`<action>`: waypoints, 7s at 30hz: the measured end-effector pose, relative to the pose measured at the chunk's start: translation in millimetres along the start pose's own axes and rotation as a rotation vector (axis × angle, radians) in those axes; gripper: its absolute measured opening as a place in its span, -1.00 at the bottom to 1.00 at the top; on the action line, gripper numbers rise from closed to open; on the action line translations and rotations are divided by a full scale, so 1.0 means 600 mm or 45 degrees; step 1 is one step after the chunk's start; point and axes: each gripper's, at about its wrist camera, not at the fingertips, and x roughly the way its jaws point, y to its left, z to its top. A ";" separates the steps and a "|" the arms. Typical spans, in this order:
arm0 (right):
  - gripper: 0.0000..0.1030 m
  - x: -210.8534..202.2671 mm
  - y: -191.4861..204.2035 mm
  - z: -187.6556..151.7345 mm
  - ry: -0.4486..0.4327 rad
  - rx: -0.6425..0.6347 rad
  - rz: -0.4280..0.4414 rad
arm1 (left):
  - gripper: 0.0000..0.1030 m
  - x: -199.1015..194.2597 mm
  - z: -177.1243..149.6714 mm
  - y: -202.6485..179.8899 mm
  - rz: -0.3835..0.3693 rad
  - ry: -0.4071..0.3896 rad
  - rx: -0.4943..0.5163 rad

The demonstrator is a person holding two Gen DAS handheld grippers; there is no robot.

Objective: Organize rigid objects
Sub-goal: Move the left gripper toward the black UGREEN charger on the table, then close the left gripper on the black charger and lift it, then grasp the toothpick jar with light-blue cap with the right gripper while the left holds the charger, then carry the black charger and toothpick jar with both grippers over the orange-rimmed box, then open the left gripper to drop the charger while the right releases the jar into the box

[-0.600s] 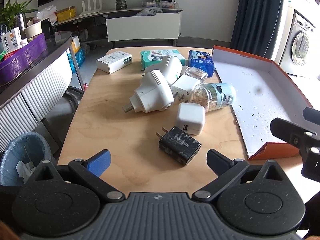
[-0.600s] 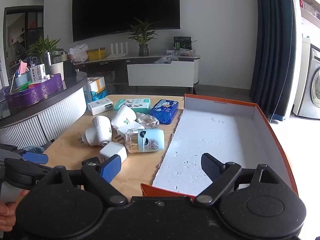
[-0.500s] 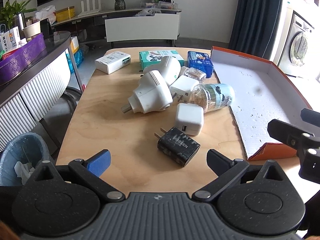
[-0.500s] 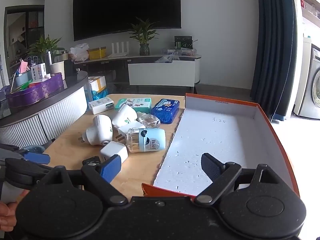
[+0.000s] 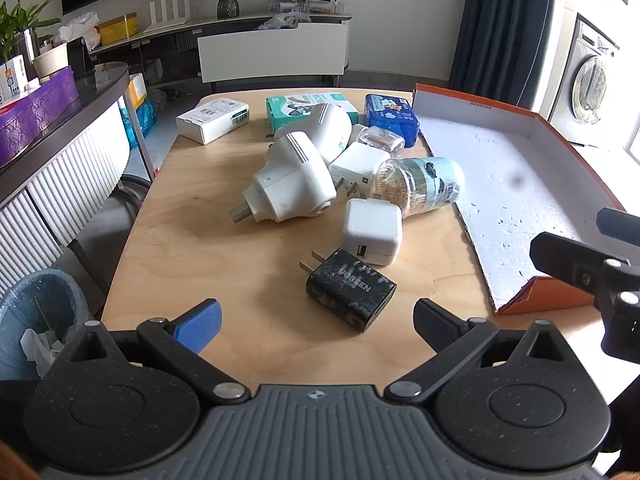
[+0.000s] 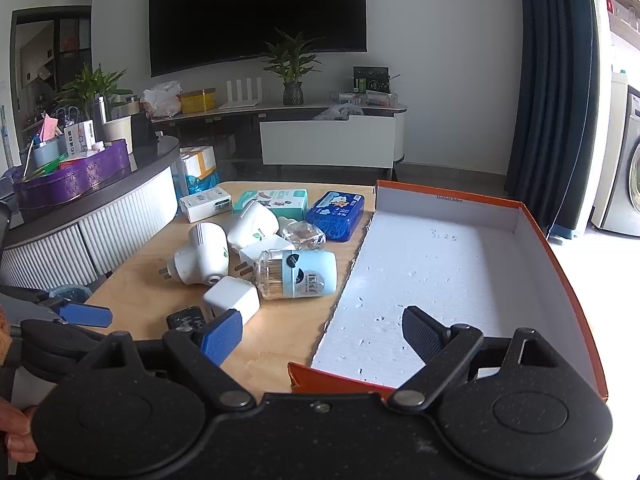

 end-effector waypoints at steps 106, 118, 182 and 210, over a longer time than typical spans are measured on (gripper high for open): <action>0.78 0.088 -0.121 0.162 0.180 0.144 -0.108 | 0.25 0.021 0.165 -0.041 -0.224 -0.199 -0.015; 0.78 0.059 -0.170 0.157 0.155 0.206 -0.172 | 0.25 0.027 0.195 -0.093 -0.240 -0.222 0.030; 0.78 0.111 -0.266 0.178 0.150 0.282 -0.266 | 0.25 0.104 0.237 -0.195 -0.350 -0.159 0.098; 0.78 0.210 -0.300 0.208 0.230 0.248 -0.296 | 0.25 0.154 0.262 -0.226 -0.372 -0.120 0.121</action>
